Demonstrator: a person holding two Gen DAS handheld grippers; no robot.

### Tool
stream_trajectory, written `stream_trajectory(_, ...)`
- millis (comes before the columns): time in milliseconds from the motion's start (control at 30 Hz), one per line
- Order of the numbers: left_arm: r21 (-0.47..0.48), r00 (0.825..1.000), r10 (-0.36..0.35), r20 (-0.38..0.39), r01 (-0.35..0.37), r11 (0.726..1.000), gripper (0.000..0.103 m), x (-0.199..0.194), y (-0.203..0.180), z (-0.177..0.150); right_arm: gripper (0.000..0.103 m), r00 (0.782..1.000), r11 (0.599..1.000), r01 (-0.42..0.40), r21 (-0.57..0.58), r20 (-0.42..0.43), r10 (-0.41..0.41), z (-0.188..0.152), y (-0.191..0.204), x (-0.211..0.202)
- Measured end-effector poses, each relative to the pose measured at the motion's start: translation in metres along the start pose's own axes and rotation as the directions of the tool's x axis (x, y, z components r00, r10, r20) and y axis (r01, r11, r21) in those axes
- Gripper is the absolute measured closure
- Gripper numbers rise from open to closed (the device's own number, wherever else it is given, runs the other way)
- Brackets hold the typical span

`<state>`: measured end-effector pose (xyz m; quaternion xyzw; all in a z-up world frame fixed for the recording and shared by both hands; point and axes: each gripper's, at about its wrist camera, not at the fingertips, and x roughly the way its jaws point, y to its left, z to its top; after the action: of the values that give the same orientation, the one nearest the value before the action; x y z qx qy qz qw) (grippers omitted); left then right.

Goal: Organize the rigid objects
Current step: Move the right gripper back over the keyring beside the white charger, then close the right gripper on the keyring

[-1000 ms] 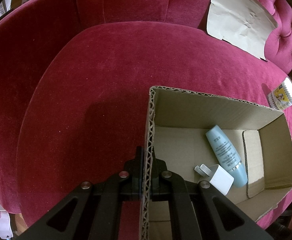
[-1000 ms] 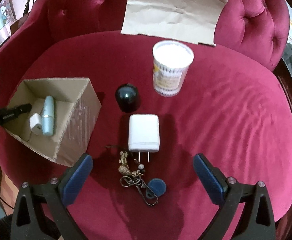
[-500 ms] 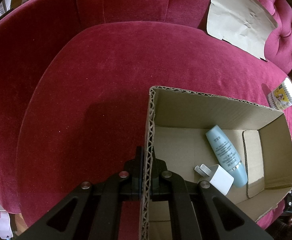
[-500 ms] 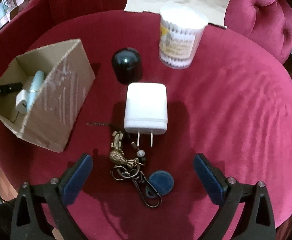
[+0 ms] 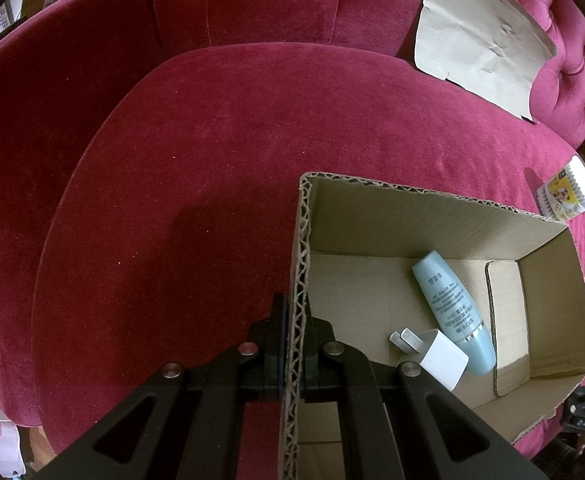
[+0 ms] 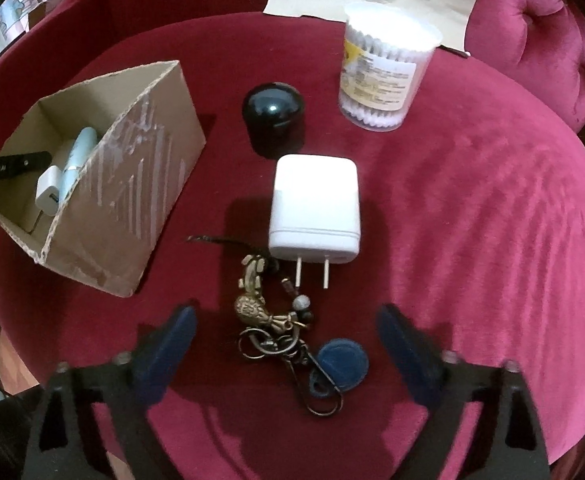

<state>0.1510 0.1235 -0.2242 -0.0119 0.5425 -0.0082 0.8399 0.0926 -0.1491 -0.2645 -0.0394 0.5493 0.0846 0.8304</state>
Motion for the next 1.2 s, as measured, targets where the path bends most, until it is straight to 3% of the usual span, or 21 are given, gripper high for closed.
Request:
stream_trajectory(100, 0.0, 1.0, 0.001, 0.0, -0.001, 1.0, 0.099, 0.0, 0.0, 0.0, 0.034, 1.0, 1.0, -0.002, 0.005, 0.009, 0.002, 0.001, 0.0, -0.002)
stream_trajectory(200, -0.001, 1.0, 0.002, 0.001, -0.002, 1.0, 0.099, 0.0, 0.0, 0.0, 0.065, 1.0, 1.0, -0.013, 0.002, 0.008, 0.013, 0.0, 0.001, -0.003)
stream_trajectory(300, -0.002, 1.0, 0.0, 0.001, 0.0, 1.0, 0.099, 0.0, 0.0, 0.0, 0.071, 1.0, 1.0, -0.027, 0.01, 0.005, 0.027, 0.003, 0.001, -0.008)
stream_trajectory(433, -0.003, 1.0, 0.003, 0.001, -0.003, 1.0, 0.099, 0.001, -0.001, 0.0, 0.092, 1.0, 1.0, -0.021, -0.001, 0.015, 0.021, 0.009, 0.002, -0.018)
stream_trajectory(1200, -0.002, 1.0, 0.003, 0.001, -0.003, 1.0, 0.099, 0.001, -0.001, 0.0, 0.098, 0.997, 0.999, -0.04, -0.008, 0.06, 0.041, 0.019, 0.007, -0.068)
